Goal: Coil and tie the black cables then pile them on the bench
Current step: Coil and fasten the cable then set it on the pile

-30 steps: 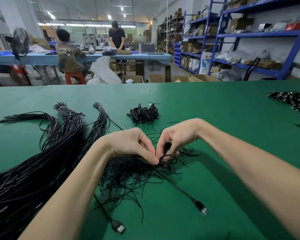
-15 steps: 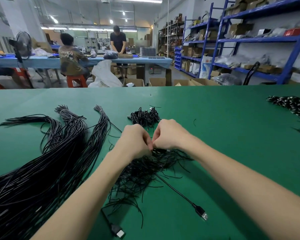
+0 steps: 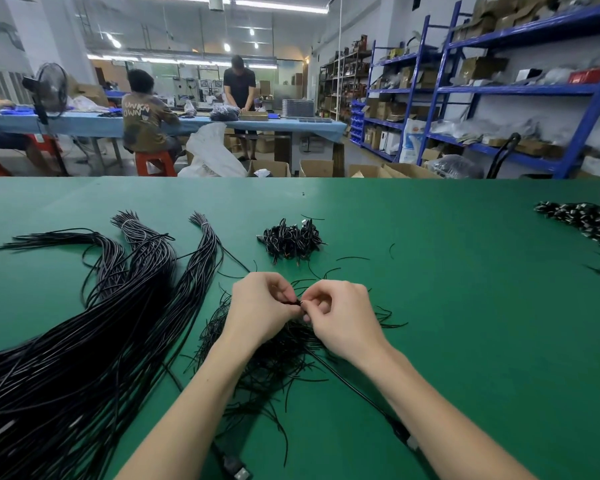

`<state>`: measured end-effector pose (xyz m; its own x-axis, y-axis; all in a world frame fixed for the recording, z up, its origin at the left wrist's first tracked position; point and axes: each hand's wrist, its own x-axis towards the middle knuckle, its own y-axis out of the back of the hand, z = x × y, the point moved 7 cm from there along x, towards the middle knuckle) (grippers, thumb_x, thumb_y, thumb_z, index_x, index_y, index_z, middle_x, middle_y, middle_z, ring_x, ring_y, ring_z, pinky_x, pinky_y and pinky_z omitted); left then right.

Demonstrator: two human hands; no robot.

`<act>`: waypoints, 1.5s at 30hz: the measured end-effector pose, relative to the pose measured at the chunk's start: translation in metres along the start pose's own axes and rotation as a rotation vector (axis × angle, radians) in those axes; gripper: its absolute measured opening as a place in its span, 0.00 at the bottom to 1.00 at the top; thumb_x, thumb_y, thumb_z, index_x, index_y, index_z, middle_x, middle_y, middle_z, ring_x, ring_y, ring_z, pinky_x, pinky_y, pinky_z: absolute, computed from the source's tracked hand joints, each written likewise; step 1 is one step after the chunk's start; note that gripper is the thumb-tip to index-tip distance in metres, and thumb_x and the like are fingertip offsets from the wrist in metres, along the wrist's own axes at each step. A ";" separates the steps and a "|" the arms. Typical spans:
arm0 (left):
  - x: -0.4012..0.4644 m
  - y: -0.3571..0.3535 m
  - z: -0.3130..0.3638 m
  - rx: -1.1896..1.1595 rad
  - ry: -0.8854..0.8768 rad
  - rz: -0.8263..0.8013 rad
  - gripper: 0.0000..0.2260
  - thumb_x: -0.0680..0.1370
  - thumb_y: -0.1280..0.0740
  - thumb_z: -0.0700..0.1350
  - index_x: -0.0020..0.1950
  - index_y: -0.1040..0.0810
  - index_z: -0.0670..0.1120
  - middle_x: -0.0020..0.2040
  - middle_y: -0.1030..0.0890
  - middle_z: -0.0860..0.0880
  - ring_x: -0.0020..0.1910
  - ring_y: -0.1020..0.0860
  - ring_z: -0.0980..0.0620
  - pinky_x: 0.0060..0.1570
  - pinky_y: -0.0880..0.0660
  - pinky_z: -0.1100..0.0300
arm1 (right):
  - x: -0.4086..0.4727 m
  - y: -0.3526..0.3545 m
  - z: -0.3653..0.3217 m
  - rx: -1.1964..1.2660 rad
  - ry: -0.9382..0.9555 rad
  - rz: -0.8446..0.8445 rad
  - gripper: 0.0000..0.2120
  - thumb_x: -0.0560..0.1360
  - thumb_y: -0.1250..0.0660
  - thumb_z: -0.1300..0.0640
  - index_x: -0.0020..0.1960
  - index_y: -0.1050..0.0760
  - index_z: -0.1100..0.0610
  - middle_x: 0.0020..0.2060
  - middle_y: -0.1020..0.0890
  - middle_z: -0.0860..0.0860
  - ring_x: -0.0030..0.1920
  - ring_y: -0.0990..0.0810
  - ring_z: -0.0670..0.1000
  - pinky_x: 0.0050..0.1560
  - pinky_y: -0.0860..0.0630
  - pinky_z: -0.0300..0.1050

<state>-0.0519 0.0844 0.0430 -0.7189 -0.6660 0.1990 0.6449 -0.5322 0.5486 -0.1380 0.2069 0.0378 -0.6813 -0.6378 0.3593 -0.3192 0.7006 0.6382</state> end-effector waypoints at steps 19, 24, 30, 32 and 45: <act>0.002 -0.007 -0.013 -0.529 0.228 -0.429 0.04 0.70 0.22 0.40 0.38 0.14 0.47 0.37 0.16 0.48 0.35 0.21 0.59 0.36 0.27 0.67 | 0.001 0.015 -0.007 0.131 0.401 -0.048 0.05 0.76 0.25 0.64 0.47 0.16 0.54 0.43 0.17 0.44 0.44 0.17 0.46 0.45 0.22 0.35; -0.002 -0.013 -0.015 -0.741 0.347 -0.507 0.06 0.63 0.21 0.39 0.37 0.15 0.46 0.41 0.15 0.43 0.38 0.17 0.50 0.44 0.22 0.62 | 0.002 0.020 -0.014 0.122 0.447 -0.054 0.05 0.76 0.26 0.65 0.48 0.16 0.56 0.44 0.17 0.46 0.45 0.17 0.45 0.48 0.20 0.36; -0.008 -0.021 -0.019 -0.891 0.483 -0.474 0.10 0.59 0.22 0.41 0.38 0.17 0.50 0.40 0.15 0.50 0.38 0.16 0.55 0.37 0.26 0.68 | 0.007 0.028 -0.014 0.229 0.362 -0.019 0.06 0.74 0.23 0.63 0.47 0.14 0.53 0.41 0.14 0.42 0.45 0.14 0.46 0.48 0.19 0.35; -0.008 -0.022 -0.019 -0.943 0.492 -0.444 0.15 0.59 0.21 0.41 0.43 0.18 0.49 0.40 0.14 0.49 0.38 0.15 0.54 0.40 0.24 0.67 | 0.008 0.028 -0.013 0.241 0.337 -0.009 0.06 0.73 0.22 0.61 0.46 0.13 0.51 0.41 0.14 0.40 0.44 0.14 0.44 0.48 0.19 0.35; 0.003 -0.011 -0.014 -0.917 0.313 -0.367 0.09 0.64 0.23 0.39 0.43 0.12 0.45 0.47 0.13 0.43 0.43 0.15 0.50 0.49 0.20 0.60 | 0.010 0.030 -0.012 0.285 0.241 0.084 0.04 0.72 0.21 0.61 0.44 0.12 0.53 0.38 0.13 0.40 0.41 0.14 0.40 0.44 0.22 0.29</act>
<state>-0.0573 0.0809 0.0265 -0.8960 -0.4190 -0.1474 0.4440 -0.8359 -0.3227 -0.1465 0.2171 0.0688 -0.5496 -0.6075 0.5735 -0.4625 0.7929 0.3966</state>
